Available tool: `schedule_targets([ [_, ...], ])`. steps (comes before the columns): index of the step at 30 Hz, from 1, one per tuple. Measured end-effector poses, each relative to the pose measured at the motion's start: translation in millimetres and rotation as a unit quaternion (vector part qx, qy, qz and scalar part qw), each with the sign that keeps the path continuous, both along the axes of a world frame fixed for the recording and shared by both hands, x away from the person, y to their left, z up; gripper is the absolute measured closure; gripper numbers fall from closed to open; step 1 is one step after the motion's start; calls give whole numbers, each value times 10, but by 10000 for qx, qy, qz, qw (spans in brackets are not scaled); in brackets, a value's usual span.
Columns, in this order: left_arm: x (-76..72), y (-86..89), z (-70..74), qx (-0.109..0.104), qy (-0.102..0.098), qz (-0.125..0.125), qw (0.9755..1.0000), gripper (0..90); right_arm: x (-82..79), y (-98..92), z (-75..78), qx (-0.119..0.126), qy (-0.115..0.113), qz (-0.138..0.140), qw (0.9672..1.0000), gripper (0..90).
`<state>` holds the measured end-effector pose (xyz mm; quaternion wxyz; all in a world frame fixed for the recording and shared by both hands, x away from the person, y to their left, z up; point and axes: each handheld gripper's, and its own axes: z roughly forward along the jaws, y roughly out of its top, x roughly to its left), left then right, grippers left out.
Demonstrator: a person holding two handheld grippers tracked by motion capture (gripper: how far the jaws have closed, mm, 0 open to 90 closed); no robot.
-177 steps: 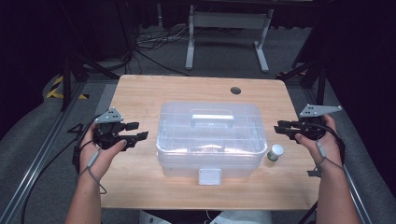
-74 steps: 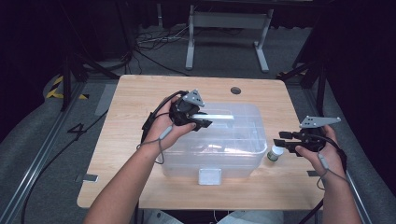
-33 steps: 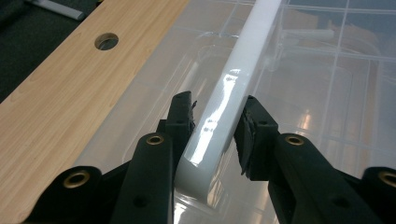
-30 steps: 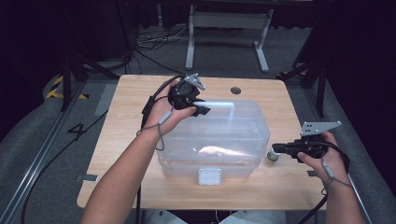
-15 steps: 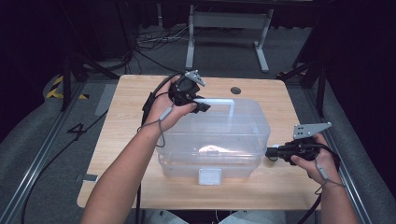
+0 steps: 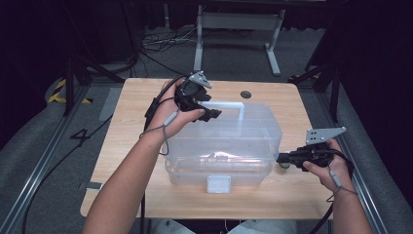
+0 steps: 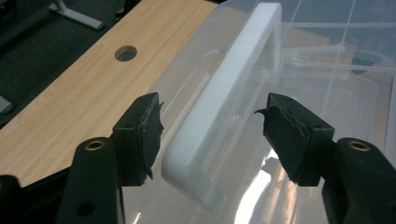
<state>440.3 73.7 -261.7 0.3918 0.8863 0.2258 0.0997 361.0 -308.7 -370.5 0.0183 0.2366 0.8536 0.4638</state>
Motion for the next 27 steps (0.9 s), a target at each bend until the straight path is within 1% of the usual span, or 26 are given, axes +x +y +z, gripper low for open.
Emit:
schedule_targets([
  [4,-71,123,51,-56,-126,141,9998,374,35,24,3,-31,3,32,10000,900],
  [6,-114,185,77,-156,-178,229,9995,384,53,22,10,2,-9,39,10000,900],
  [8,-153,247,102,-270,-185,298,9990,407,66,17,30,94,-41,38,9999,900],
  [10,-187,300,122,-337,-170,331,9987,423,77,13,56,111,-76,25,9999,900],
  [12,-218,353,143,-355,-208,363,9985,427,87,13,69,111,-99,12,9999,900],
  [13,-237,381,155,-376,-213,384,9983,439,95,14,73,118,-118,1,9999,900],
  [14,-263,417,167,-462,-236,414,9978,453,102,16,78,123,-122,-17,9998,900],
  [16,-295,472,189,-538,-244,440,9973,470,114,17,89,132,-129,-38,9998,900],
  [19,-349,560,199,-648,-189,437,9968,510,132,18,104,155,-163,-91,9997,900],
  [20,-368,582,200,-672,-154,445,9966,539,139,18,112,170,-178,-107,9996,900],
  [24,-441,666,204,-782,-181,450,9958,602,163,10,145,217,-205,-142,9995,900],
  [27,-504,730,199,-777,-193,472,9957,653,185,5,181,228,-249,-176,9993,900],
])
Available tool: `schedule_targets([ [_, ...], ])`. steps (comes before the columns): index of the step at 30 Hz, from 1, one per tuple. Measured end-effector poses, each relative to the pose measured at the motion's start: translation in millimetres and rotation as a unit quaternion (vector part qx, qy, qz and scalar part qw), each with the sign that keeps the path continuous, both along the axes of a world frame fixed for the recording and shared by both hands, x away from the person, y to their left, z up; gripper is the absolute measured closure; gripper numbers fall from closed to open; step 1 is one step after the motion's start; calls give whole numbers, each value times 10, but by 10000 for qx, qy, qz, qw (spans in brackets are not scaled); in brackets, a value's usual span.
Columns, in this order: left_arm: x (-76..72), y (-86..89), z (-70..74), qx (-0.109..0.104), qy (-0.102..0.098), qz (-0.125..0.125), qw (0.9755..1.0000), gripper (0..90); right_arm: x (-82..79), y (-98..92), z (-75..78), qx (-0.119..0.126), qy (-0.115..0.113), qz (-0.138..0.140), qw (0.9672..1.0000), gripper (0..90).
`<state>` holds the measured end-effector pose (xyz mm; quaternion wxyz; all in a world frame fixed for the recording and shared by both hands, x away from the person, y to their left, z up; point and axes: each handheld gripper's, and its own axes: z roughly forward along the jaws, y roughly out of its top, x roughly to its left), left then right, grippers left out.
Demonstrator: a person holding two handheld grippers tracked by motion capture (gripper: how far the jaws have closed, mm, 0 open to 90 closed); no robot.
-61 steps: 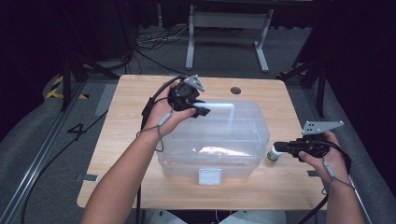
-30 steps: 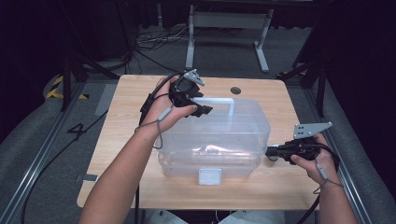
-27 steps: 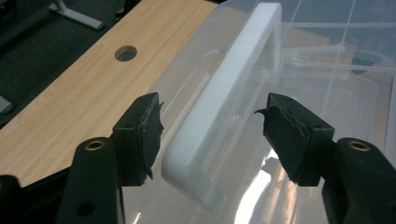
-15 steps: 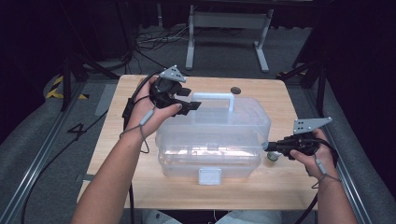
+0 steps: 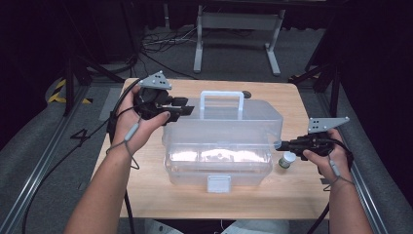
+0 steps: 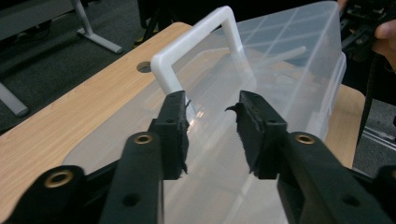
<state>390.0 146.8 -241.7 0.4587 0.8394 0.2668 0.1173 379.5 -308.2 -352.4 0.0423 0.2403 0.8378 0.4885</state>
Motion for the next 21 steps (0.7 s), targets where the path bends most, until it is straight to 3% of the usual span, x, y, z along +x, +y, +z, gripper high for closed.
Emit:
schedule_targets([
  [4,-116,126,15,-141,24,31,9999,770,46,5,31,-7,-11,-57,10000,900],
  [11,-297,289,60,-127,69,127,9998,885,119,31,53,-26,-19,-151,9999,900],
  [21,-546,371,5,-192,53,79,9998,897,154,36,105,86,-106,-311,9994,900],
])
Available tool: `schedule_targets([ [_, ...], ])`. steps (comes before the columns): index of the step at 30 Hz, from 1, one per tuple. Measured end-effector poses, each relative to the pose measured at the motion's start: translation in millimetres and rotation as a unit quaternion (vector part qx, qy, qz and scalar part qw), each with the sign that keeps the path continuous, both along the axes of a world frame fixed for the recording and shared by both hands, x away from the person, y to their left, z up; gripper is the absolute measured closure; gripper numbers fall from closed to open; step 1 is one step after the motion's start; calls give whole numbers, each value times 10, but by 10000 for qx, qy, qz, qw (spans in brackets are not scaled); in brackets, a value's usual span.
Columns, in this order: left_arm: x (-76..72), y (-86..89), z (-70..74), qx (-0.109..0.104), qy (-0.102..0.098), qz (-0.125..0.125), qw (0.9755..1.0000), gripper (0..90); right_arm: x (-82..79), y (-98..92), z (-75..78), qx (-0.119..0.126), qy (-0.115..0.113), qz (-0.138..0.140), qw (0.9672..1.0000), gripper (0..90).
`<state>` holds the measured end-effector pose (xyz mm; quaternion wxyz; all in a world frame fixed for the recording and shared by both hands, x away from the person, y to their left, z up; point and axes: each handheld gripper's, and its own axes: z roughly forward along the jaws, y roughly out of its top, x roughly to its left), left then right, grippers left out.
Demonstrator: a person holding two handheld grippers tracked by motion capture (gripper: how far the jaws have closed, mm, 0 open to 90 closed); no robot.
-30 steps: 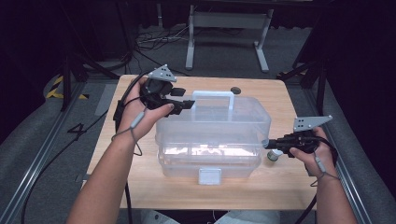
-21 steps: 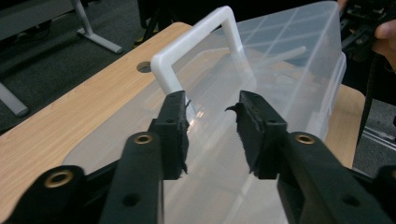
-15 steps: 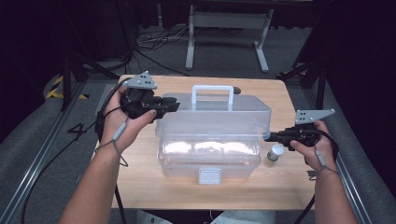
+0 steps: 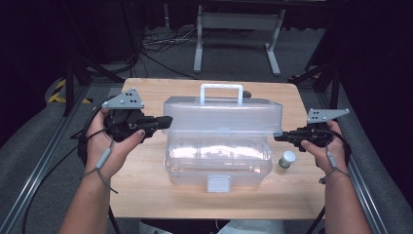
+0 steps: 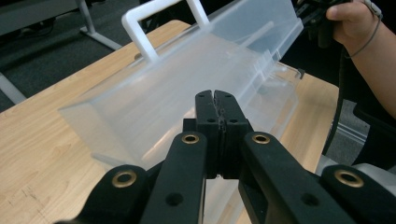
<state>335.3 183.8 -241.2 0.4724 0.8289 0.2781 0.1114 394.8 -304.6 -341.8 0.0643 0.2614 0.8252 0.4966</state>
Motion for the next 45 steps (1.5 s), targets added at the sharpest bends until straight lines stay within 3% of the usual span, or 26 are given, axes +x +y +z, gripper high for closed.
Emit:
schedule_targets([
  [3,-26,-6,-67,29,34,-36,10000,897,-4,10,10,114,-44,-8,9999,900],
  [15,-35,-51,-317,50,142,-121,9998,893,-54,39,28,181,-251,-289,9991,900],
  [21,-13,-30,-479,-210,161,-96,9996,885,-91,43,44,311,-349,-428,9980,900],
  [24,28,-15,-572,-332,205,-6,9992,884,-97,48,39,350,-385,-482,9975,900],
  [30,90,-20,-651,-69,-68,416,9991,858,-107,49,26,378,-420,-529,9970,900],
  [34,162,18,-726,-237,-65,557,9981,832,-119,62,17,386,-459,-542,9967,900],
  [36,190,26,-758,-208,-63,641,9977,824,-124,69,9,418,-464,-537,9966,900],
  [45,254,37,-823,-281,-89,638,9975,882,-147,74,-8,430,-465,-533,9966,900],
])
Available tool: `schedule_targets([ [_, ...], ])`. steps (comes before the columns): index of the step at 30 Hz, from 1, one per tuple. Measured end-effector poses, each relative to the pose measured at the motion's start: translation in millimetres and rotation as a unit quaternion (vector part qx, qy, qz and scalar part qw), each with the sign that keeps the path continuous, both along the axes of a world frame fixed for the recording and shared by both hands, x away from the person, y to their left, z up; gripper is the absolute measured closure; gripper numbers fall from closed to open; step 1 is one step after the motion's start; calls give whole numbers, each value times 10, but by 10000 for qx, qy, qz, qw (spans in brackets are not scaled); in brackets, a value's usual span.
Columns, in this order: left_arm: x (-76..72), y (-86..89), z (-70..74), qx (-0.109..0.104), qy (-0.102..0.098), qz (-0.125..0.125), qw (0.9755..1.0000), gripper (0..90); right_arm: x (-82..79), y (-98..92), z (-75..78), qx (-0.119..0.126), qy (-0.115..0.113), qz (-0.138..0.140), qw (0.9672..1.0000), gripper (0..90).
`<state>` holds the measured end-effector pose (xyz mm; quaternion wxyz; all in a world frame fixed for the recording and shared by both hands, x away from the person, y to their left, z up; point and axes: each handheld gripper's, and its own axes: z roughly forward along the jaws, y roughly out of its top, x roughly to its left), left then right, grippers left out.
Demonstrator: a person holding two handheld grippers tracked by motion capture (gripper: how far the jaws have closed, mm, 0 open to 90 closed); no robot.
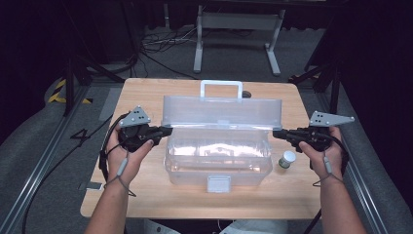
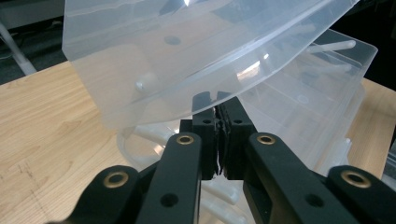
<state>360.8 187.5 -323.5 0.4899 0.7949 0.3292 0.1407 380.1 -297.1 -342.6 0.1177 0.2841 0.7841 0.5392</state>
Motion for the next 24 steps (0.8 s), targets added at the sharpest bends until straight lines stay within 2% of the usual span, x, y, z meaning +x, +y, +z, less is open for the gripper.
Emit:
schedule_targets([
  [2,12,12,-12,-74,16,-3,10000,892,-8,2,-3,8,-3,1,10000,900],
  [14,68,23,-20,-150,17,1,9999,893,-91,-61,4,-7,-56,-119,9999,899],
  [21,93,22,-5,-162,8,-13,9999,893,-117,-104,-13,-43,-47,-289,9996,811],
  [24,106,20,1,-152,1,-24,9999,894,-118,-126,-30,-89,-32,-447,9990,773],
])
